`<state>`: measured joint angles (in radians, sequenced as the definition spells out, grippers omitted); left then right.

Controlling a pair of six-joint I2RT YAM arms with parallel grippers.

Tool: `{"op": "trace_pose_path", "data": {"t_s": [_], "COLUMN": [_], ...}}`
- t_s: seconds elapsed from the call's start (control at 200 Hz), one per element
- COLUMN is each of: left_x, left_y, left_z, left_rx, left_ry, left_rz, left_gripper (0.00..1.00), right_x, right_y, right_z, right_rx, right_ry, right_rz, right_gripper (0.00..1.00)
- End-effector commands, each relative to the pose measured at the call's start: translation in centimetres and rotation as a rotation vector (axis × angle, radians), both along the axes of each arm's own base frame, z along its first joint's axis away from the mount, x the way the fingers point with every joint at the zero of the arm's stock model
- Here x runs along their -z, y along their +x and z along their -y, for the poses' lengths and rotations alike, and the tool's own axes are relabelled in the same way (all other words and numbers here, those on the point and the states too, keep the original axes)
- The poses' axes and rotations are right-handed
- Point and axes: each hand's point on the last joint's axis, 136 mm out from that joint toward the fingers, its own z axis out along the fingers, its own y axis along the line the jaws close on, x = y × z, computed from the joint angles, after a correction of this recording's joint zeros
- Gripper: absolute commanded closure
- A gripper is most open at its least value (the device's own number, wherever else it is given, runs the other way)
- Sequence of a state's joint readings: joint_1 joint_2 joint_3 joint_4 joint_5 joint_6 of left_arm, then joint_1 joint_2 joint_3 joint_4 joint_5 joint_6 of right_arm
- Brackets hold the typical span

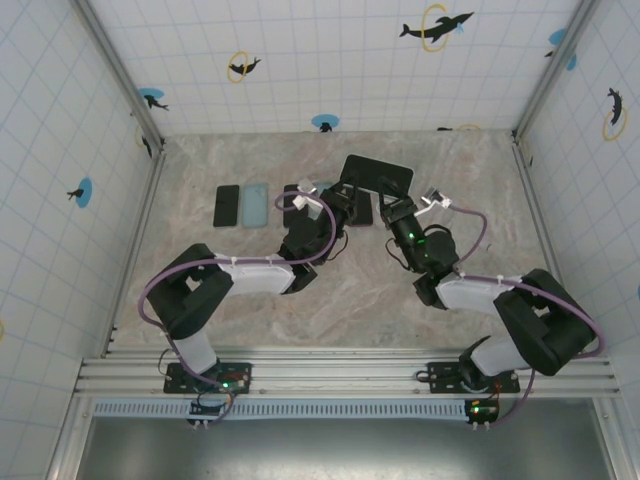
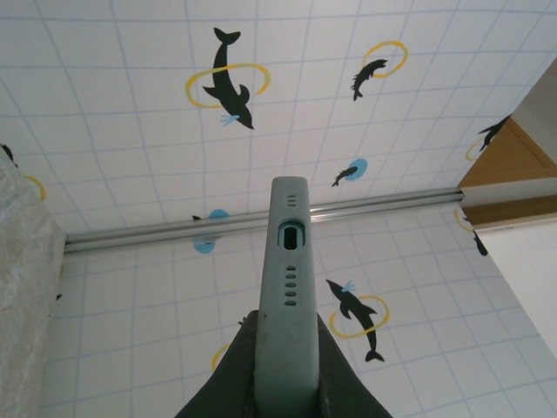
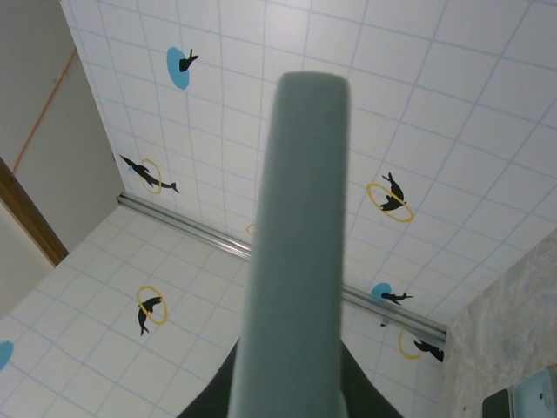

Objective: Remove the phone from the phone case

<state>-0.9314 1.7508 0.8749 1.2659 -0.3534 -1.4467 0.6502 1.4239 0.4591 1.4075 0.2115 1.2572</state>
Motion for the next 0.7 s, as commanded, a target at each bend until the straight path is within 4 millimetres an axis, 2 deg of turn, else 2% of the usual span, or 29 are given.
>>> {"op": "trace_pose_path", "data": {"t_s": [0.0,0.235,0.38,0.485,0.586,0.696], "left_x": [-3.3,-3.0,-2.1,-0.7,1.0,1.4], "left_y": [-0.7,-0.8,-0.5,0.0,1.0,1.7], "left_z": [-0.3,0.2,-0.1,-1.0,-1.3,-2.3], "left_rx": [0.013,0.05,0.079,0.093,0.119,0.137], "left_ry": [-0.128,-0.145,-0.074,0.03,0.227,0.411], "left_rz": [0.058,0.043,0.019,-0.018,-0.077,-0.074], "left_gripper": [0.9,0.6,0.41,0.36,0.34,0.33], "right_x": [-3.2,-3.5,-3.6,-3.4,-3.2,-2.4], "right_y": [-0.2,-0.3,-0.3,-0.1,0.4,1.1], "right_z": [0.4,0.8,1.5,1.7,1.7,1.9], "right_rx": [0.021,0.035,0.057,0.073,0.078,0.046], "right_ry": [0.07,0.074,0.019,-0.107,-0.246,-0.372], "right_rz": [0.092,0.114,0.132,0.135,0.139,0.134], "right_gripper": [0.89,0.98,1.0,1.0,1.0,1.0]}}
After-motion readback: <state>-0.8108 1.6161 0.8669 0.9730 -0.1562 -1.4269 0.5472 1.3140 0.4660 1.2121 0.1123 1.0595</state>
